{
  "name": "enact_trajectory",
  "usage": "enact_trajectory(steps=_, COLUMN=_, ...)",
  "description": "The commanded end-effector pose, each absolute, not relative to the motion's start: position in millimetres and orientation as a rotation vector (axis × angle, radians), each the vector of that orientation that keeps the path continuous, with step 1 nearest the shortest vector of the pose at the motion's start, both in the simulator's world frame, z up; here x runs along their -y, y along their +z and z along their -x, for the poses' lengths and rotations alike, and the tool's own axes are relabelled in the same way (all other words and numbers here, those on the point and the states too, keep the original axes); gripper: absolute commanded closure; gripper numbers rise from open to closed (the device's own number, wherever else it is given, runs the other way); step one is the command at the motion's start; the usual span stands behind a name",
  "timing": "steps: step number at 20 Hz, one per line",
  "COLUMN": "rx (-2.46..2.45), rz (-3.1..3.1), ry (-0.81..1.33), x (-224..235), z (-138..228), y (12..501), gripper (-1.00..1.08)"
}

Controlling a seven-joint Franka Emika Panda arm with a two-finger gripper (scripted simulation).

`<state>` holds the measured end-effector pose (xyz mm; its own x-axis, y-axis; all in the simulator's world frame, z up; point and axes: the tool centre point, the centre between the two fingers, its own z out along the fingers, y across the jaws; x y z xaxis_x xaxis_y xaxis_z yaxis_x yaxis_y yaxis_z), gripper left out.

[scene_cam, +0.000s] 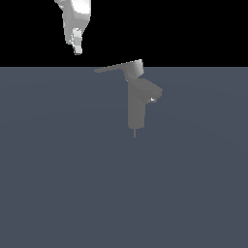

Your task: Turn on the faucet by rotating a designated handle.

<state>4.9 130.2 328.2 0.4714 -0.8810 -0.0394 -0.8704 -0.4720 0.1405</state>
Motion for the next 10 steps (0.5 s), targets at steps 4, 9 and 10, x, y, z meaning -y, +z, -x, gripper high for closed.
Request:
enact_trajectory(steps=4, rx=1.731, rz=-2.473, ry=-0.173, x=-120.3, z=-41.8, y=305.6, gripper=1.08)
enact_trajectory(steps=9, rx=1.866, rz=-2.356, ry=-0.183, x=-107.8, z=-70.6, y=287.5, gripper=1.08)
enact_trajectory(steps=10, rx=1.888, rz=-2.335, ry=-0.184, x=-105.2, z=-75.4, y=284.4, gripper=1.08)
